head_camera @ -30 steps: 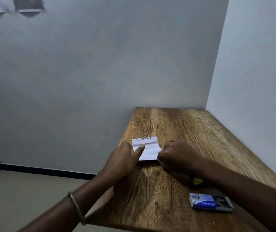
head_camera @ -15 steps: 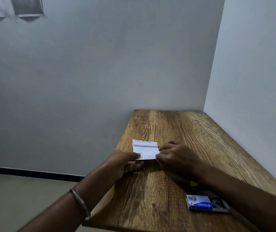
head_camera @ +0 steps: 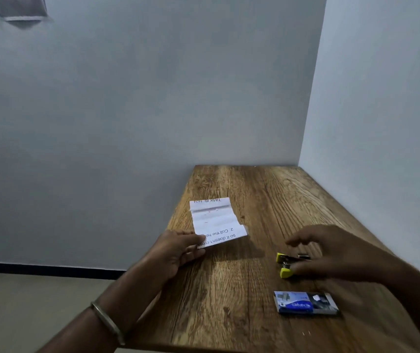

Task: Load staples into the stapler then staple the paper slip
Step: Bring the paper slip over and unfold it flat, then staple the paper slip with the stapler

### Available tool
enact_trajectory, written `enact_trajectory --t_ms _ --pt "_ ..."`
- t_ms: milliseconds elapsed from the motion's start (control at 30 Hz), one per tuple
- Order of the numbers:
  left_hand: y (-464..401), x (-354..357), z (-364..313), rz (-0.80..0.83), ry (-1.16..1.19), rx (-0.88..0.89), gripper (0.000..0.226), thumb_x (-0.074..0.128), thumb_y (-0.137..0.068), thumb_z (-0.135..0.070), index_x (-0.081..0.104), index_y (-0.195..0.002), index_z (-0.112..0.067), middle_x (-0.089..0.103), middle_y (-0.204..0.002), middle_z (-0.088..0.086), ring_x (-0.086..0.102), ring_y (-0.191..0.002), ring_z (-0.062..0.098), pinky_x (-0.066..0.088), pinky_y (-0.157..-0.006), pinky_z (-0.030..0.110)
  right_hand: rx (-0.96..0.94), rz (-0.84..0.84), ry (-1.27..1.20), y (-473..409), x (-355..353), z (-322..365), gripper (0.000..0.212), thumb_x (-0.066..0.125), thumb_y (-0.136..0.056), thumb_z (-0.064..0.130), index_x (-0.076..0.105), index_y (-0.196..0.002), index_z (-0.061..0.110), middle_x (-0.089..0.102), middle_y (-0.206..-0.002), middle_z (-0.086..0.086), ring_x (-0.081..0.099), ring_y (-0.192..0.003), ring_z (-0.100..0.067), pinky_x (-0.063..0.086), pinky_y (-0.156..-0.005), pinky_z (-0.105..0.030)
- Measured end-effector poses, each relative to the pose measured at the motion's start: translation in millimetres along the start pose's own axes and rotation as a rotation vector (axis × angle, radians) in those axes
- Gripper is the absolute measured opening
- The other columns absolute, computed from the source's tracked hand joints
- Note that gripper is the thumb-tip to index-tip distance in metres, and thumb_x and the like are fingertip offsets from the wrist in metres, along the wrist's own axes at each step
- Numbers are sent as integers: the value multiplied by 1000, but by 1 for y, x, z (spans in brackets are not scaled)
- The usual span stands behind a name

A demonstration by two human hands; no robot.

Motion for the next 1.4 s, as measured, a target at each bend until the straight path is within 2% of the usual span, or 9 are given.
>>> enact_trajectory --t_ms 100,300,600,800,900,1000,1100,1233,1400 --pt "-1 -1 0 15 1 -4 24 76 -71 8 59 -84 -2 75 -71 17 75 -63 26 56 -45 24 -40 22 109 4 19 -4 67 58 -62 86 62 -113 43 56 -104 25 50 -100 6 42 -89 -25" --pt "-2 -2 2 32 -7 -13 25 79 -67 7 60 -82 -2 76 -73 19 75 -65 27 56 -45 25 -102 -92 -48 0 25 1 23 73 -77 56 62 -93 44 64 -93 19 59 -92 1 48 -76 -21" --pt "-2 -2 1 16 19 -8 20 76 -73 8 59 -80 0 75 -72 19 75 -64 26 56 -44 23 17 -216 -1013 -27 2 33 40 61 -88 40 62 -114 11 76 -92 -9 73 -78 -23 59 -66 -27" --pt "-1 1 0 9 90 8 16 74 -75 8 62 -85 4 76 -75 19 75 -62 25 55 -44 22 115 56 -886 -50 40 79 40 67 -86 48 68 -103 11 71 -82 -2 64 -62 -3 50 -53 -16" --pt "1 4 1 15 109 9 14 74 -76 6 63 -83 4 76 -77 20 75 -63 26 55 -44 22 132 66 -853 -57 58 87 28 69 -89 43 70 -90 15 71 -77 3 65 -65 -1 49 -59 -17" --pt "2 4 1 26 127 16 12 73 -78 5 63 -83 4 76 -79 20 75 -65 26 55 -44 21 252 77 -999 -61 73 83 32 72 -88 40 68 -99 10 72 -83 -8 65 -70 -16 51 -61 -30" --pt "3 4 1 47 123 11 14 75 -76 4 64 -85 4 76 -82 20 75 -66 25 56 -45 22 228 21 -1082 -65 72 81 26 73 -88 34 70 -102 12 72 -79 -6 66 -65 -15 51 -52 -27" --pt "4 6 1 68 116 20 16 76 -75 3 66 -88 4 77 -84 19 75 -66 24 56 -46 22 206 -18 -1177 -69 70 82 20 76 -86 25 71 -103 16 79 -89 3 74 -74 -10 55 -60 -20" --pt "5 7 0 63 127 56 14 73 -79 3 66 -91 4 77 -86 19 75 -66 23 57 -47 23 184 -10 -1224 -69 73 83 39 81 -77 27 71 -110 11 79 -98 -5 73 -81 -16 57 -64 -26"
Point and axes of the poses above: each hand's wrist, its own y-axis away from the middle knuckle, its own x-axis out of the palm, z = x × y, the point moved 6 cm from there along -y, towards the middle knuckle
